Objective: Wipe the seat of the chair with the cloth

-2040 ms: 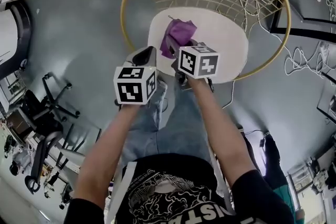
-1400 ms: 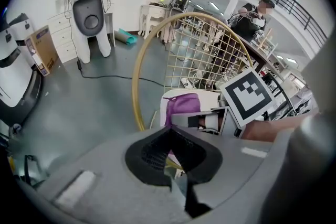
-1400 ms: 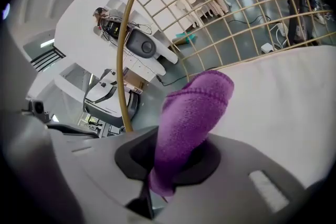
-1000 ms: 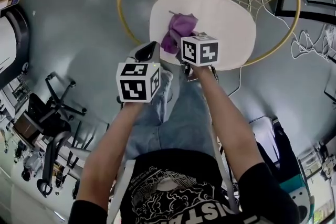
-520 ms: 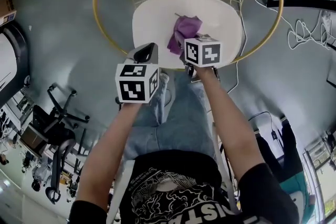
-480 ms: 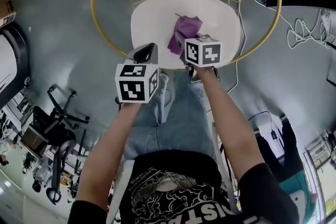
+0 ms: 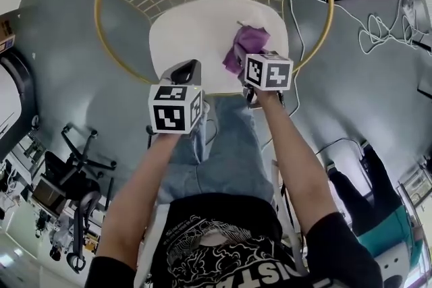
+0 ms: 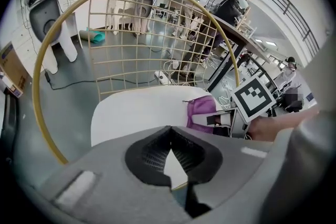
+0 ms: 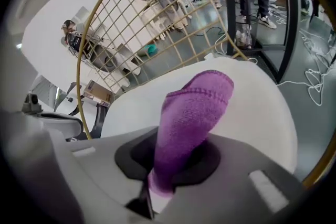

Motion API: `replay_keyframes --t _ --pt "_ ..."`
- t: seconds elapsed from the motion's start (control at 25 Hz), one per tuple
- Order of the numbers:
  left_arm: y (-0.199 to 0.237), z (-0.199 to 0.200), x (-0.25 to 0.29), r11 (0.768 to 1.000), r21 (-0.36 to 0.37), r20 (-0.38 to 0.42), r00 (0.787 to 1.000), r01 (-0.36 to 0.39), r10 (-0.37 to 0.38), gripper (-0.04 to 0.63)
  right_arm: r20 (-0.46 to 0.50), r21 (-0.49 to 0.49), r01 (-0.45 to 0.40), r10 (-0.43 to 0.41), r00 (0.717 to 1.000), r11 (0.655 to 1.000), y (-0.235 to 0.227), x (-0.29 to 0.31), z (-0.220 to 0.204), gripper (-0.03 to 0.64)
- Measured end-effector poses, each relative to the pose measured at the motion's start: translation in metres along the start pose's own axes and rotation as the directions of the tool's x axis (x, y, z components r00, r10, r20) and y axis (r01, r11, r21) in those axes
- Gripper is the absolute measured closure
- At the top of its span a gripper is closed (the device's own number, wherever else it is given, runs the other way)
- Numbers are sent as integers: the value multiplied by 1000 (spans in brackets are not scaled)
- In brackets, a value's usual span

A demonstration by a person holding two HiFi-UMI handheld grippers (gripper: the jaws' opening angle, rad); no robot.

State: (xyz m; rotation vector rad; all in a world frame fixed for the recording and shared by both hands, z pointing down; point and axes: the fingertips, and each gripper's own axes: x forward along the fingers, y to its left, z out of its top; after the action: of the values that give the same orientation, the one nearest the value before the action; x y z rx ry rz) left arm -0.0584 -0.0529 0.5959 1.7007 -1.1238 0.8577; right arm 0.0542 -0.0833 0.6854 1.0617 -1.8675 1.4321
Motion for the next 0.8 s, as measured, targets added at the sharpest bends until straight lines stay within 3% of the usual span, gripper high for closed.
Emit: replay_keyframes --t 0.28,0.48,0.64,0.8 --pt "-18 4 5 999 37 -11 1000 8 -8 595 61 111 83 -90 994 990 -53 -35 7 558" --pt "-13 -1 12 999 46 -10 1000 6 -5 595 116 202 91 -116 986 975 -78 -44 2 558" --pt "-11 -3 1 999 38 -9 1000 8 -7 595 122 208 104 -131 984 973 -77 -62 2 558" --pt "0 -5 -7 1000 21 -5 1000 -2 2 595 118 152 91 -110 987 984 -57 -61 10 558"
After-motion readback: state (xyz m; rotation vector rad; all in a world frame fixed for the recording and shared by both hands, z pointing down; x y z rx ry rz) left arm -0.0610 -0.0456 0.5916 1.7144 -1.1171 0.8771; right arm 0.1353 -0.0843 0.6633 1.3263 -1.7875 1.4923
